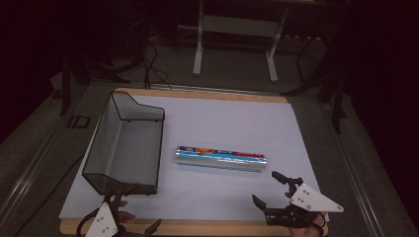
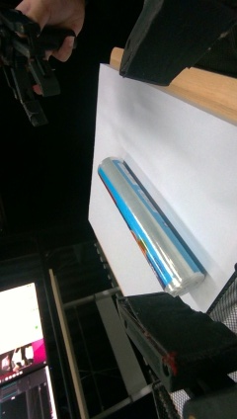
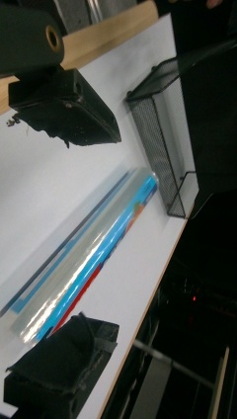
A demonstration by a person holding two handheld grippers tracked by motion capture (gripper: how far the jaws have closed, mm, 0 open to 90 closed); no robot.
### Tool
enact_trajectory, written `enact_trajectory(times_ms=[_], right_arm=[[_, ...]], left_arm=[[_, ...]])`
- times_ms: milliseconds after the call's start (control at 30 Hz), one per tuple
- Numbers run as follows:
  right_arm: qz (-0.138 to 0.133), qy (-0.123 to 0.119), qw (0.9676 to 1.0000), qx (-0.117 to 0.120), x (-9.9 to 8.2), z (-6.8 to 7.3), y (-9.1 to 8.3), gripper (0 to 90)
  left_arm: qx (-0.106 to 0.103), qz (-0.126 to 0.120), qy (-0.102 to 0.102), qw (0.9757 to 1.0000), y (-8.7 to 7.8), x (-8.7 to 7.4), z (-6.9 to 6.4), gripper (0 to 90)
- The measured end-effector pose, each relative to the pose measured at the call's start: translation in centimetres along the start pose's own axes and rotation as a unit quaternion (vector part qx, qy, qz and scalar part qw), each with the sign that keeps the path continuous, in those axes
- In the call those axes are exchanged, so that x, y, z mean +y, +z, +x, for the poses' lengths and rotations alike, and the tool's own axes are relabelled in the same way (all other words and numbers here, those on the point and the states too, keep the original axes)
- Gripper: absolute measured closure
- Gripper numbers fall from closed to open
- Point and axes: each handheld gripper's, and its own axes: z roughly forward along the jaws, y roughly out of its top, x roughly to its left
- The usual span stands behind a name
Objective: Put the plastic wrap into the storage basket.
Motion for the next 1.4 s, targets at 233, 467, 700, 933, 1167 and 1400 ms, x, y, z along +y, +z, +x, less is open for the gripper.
enact_trajectory(times_ms=[233, 467, 700, 933, 1167, 1400], right_arm=[[0.004, 0.001, 0.9998, 0.018, 0.3, -0.4, 1.1, 11.9], [0.024, -0.010, 0.9995, 0.020, 0.9, -0.8, 2.6, 11.8], [0.038, -0.031, 0.9982, 0.034, 0.9, -0.9, 4.5, 13.8], [0.053, -0.046, 0.9964, 0.047, 1.2, -1.5, 5.9, 15.3], [0.055, -0.049, 0.9938, 0.084, 2.0, -2.6, 7.5, 18.8], [0.108, -0.063, 0.9872, 0.099, 2.6, -3.0, 9.7, 14.4]], left_arm=[[-0.013, 0.021, -0.021, 0.9995, 0.2, -0.5, -0.1, 0.8], [-0.007, 0.006, -0.016, 0.9998, 0.1, -0.3, -0.3, 0.8], [-0.008, 0.004, -0.019, 0.9998, 0.1, -0.2, -0.3, 0.8], [-0.009, 0.006, -0.018, 0.9998, 0.0, -0.2, -0.4, 0.9], [-0.008, 0.008, -0.014, 0.9998, 0.1, -0.3, -0.3, 0.8], [-0.010, 0.007, -0.014, 0.9998, 0.1, -0.3, -0.3, 0.8]])
